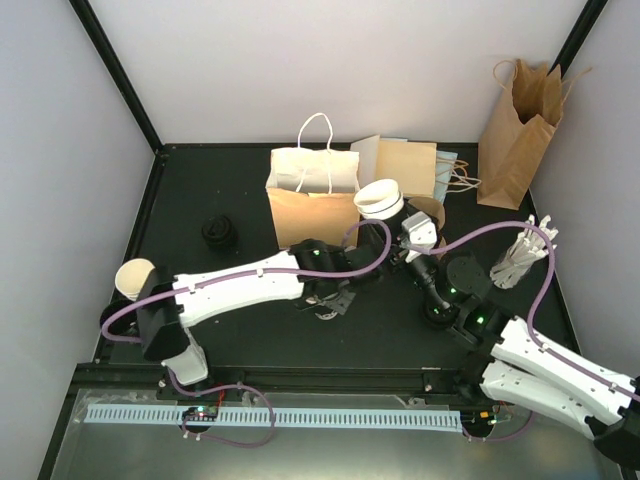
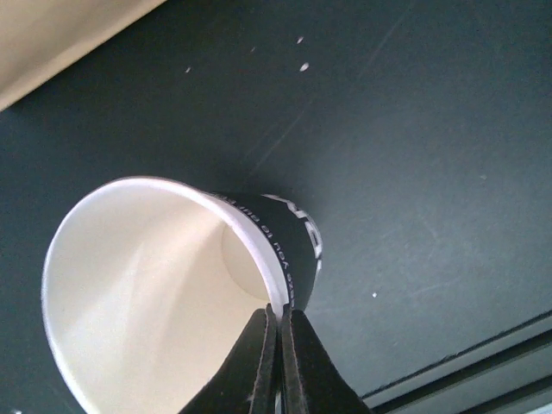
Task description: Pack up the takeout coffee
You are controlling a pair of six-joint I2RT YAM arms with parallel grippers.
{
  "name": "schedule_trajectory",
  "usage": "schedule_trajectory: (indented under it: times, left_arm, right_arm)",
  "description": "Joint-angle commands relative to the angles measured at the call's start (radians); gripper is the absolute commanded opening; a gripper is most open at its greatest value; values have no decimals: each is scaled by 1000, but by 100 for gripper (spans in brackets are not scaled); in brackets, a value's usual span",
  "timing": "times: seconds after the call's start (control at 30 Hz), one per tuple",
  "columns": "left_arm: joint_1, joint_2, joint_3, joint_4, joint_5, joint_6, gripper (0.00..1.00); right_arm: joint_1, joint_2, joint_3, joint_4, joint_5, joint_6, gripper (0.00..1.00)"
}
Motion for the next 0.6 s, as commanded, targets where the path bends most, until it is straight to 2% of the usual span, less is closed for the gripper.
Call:
schedule_trajectory:
  times: [0.0, 0.33, 0.57]
  left_arm:
    - [-41, 92, 129, -38, -72, -12, 1]
    - [-53, 160, 127, 24, -6, 6, 1]
    - [-74, 204, 114, 7, -78, -25, 2]
  right_arm:
    - [-8, -39, 45, -73, 64, -22, 83]
    - [-13, -99, 50, -99, 130, -57, 83]
    - [-45, -102, 76, -106, 271, -71, 84]
